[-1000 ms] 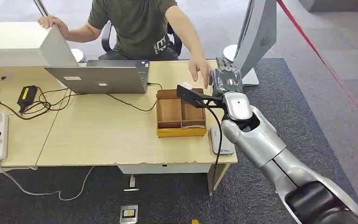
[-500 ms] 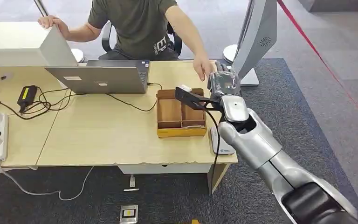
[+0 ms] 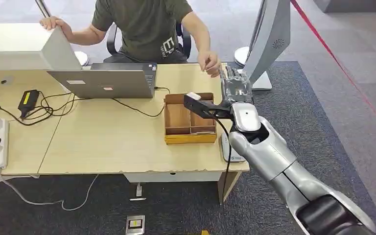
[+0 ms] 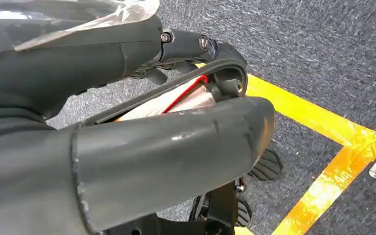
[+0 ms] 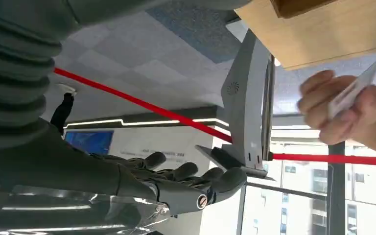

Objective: Pass the card to the sensor for recognition and then transmit it.

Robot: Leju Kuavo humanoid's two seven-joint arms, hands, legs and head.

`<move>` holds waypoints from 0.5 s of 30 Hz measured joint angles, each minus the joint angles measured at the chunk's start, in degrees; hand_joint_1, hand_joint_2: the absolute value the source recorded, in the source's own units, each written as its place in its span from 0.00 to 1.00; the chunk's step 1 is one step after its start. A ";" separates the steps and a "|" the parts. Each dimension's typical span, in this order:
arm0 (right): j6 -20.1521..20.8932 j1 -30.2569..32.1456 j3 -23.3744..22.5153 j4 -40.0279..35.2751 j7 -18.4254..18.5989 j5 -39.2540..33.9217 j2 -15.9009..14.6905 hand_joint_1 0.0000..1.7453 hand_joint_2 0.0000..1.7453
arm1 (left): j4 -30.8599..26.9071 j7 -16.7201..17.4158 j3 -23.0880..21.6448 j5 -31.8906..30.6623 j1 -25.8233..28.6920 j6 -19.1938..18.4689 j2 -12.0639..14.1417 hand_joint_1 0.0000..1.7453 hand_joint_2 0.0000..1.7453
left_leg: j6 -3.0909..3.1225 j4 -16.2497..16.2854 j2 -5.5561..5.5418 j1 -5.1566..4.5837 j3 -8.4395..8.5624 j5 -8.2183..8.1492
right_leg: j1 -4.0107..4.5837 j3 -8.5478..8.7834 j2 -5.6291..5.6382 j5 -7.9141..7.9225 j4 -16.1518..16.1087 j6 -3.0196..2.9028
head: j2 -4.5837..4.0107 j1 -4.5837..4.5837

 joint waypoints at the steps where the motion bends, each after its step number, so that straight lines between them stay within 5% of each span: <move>1: 0.09 0.03 -0.07 -0.09 0.00 0.02 -0.02 0.00 0.00 | 0.00 0.02 0.00 0.00 0.00 0.00 0.00 0.00 0.00 | 0.00 0.00 0.00 0.00 0.00 0.00 | 0.00 0.00 0.00 0.00 0.00 0.00 | 0.00 0.00; 5: -0.24 1.02 -1.25 -1.55 -0.55 -0.61 -0.59 0.00 0.00 | 0.00 -0.11 0.00 0.07 0.01 0.07 0.00 0.00 0.00 | 0.00 0.01 -0.01 0.00 0.02 0.00 | 0.00 -0.02 0.00 0.00 -0.01 0.00 | 0.00 0.00; 7: -4.15 3.03 -2.85 -3.57 -3.14 -3.94 -1.24 0.00 0.00 | 0.00 -0.44 -0.02 0.20 0.04 0.07 0.00 0.00 0.00 | 0.00 0.00 -0.01 0.00 0.01 -0.01 | 0.00 0.00 0.00 -0.01 -0.01 0.00 | 0.02 0.02; 15: -6.34 19.75 -11.75 -16.10 -10.47 -7.36 -6.40 0.00 0.00 | 0.02 -0.50 -0.02 1.35 0.30 1.51 0.00 0.00 0.00 | 0.06 0.02 -0.07 0.00 0.04 -0.09 | 0.00 0.01 -0.02 -0.04 -0.11 0.02 | 0.00 0.00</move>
